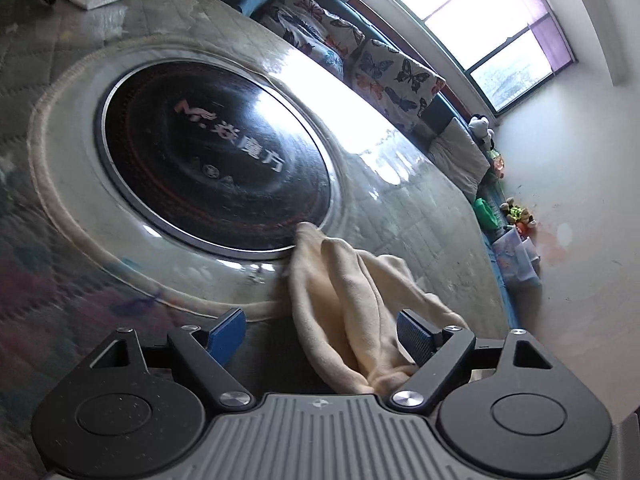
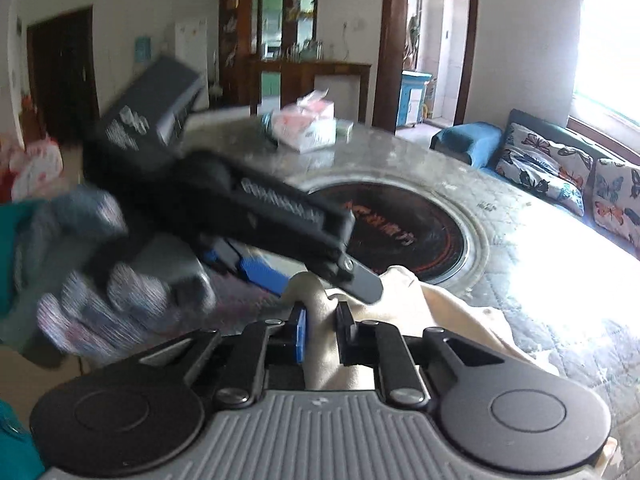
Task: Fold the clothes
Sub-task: 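Grasp the folded sweatshirt edge with the left gripper while the right gripper grasps it too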
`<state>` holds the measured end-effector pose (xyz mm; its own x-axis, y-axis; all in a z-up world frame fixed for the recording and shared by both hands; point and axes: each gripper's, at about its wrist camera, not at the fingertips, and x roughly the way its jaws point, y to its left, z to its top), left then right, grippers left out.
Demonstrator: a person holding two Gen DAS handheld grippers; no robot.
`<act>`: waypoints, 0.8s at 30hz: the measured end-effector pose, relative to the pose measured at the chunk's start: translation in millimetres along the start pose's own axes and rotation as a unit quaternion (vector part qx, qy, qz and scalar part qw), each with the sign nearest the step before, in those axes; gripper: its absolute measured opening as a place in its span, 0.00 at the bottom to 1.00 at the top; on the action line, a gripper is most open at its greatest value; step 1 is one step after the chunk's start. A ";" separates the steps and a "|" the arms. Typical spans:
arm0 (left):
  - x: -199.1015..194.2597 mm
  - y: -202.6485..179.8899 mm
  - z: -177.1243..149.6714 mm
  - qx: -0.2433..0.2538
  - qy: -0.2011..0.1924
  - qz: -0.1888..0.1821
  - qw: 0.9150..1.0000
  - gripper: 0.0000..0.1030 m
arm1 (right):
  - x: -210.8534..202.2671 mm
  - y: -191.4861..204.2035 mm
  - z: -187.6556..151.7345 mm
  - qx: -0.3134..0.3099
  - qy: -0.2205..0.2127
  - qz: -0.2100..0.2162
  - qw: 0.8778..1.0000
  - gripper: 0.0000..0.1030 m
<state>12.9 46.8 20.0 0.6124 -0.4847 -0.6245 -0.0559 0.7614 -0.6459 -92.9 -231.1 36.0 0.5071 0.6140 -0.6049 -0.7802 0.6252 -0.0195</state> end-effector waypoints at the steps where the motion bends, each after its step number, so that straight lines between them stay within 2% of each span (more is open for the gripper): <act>1: 2.0 -1.5 -1.2 -0.002 0.002 -0.005 1.000 0.81 | -3.6 -1.3 -0.9 0.003 -0.004 0.003 1.000 0.13; 3: 5.9 -4.5 -3.6 -0.006 0.007 -0.015 1.000 0.80 | -9.1 -2.2 -3.9 0.008 -0.009 0.011 1.000 0.13; 5: 8.9 -8.1 -6.6 -0.001 0.008 -0.012 1.000 0.68 | -12.9 -1.4 -8.0 0.010 -0.011 0.019 1.000 0.13; 7: 11.4 -9.0 -8.3 -0.001 0.010 -0.006 1.000 0.45 | -15.7 0.4 -12.7 0.012 -0.011 0.028 0.999 0.13; 9: 14.4 -8.2 -9.0 -0.003 0.016 0.000 1.000 0.31 | -17.8 2.3 -17.1 0.013 -0.011 0.033 0.999 0.13; 10: 14.5 -9.1 -9.6 0.002 0.014 0.005 1.000 0.29 | -18.4 3.5 -19.0 0.013 -0.011 0.033 0.999 0.13; 13: 14.0 -15.1 -11.6 0.024 0.007 0.023 0.999 0.23 | -19.2 3.4 -22.3 0.014 -0.008 0.032 0.999 0.14; 18: 14.2 -23.9 -17.2 0.052 -0.002 0.041 0.998 0.22 | -27.2 3.8 -29.2 0.022 -0.005 0.026 0.999 0.20; 21: 14.6 -25.6 -20.9 0.061 -0.006 0.046 0.997 0.22 | -36.9 -1.5 -35.6 0.036 -0.006 0.012 0.999 0.32; 24: 14.5 -28.1 -23.4 0.069 -0.009 0.051 0.996 0.22 | -48.3 -11.3 -41.7 0.053 -0.008 -0.014 0.998 0.37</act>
<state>4.9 8.3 18.9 0.6225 -0.3957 -0.6752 -0.0093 0.8589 -0.5120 -123.8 -287.9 32.2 0.5341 0.6025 -0.5931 -0.7233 0.6888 0.0485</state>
